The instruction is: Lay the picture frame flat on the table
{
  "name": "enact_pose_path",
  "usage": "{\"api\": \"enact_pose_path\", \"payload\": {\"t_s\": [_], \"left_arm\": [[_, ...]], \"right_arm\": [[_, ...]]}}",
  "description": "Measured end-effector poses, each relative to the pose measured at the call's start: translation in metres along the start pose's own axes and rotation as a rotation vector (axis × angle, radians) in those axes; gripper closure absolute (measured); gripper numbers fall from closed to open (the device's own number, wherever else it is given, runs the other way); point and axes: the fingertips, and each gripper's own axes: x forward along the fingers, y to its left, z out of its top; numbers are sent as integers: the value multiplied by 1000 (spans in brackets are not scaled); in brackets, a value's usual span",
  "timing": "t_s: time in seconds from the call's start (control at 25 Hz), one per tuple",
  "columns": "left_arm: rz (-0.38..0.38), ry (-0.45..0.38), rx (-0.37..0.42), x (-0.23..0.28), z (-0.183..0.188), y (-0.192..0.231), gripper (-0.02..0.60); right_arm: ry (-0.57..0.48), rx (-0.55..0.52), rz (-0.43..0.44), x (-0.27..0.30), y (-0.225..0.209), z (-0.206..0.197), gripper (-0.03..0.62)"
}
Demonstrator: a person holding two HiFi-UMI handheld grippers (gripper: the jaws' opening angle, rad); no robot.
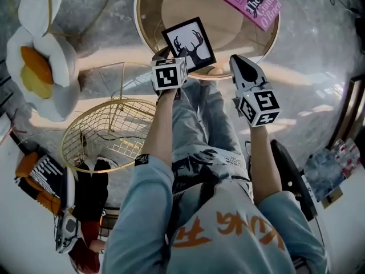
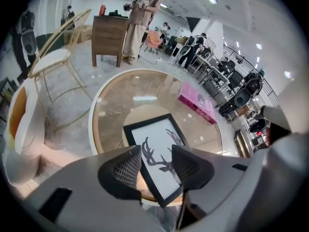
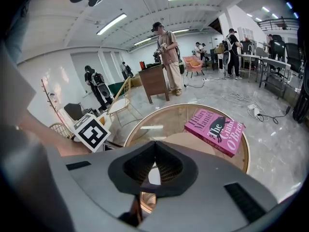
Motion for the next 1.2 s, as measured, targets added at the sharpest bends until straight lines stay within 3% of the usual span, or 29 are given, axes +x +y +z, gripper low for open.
{"api": "enact_pose_path", "payload": {"t_s": [0.12,0.36,0.52,0.84,1.2], "left_arm": [[21,-86,42,-24,24,-11,439],[53,-223,88,-79,63,-34,545],[59,-307,167,-113,97,-52,558],[35,-529,205,-203,172,-92,561],[51,-840,302,-314,259,-136,561]], "right_arm": [[-21,21,-7,-2,1,10,597],[-54,58,-18,-16,6,32,597],[-116,69,-15,-22,8,62,597],[-268,65,-11,-53,22,141,597],[-502,-88,-54,-116,38,251,597]]}}
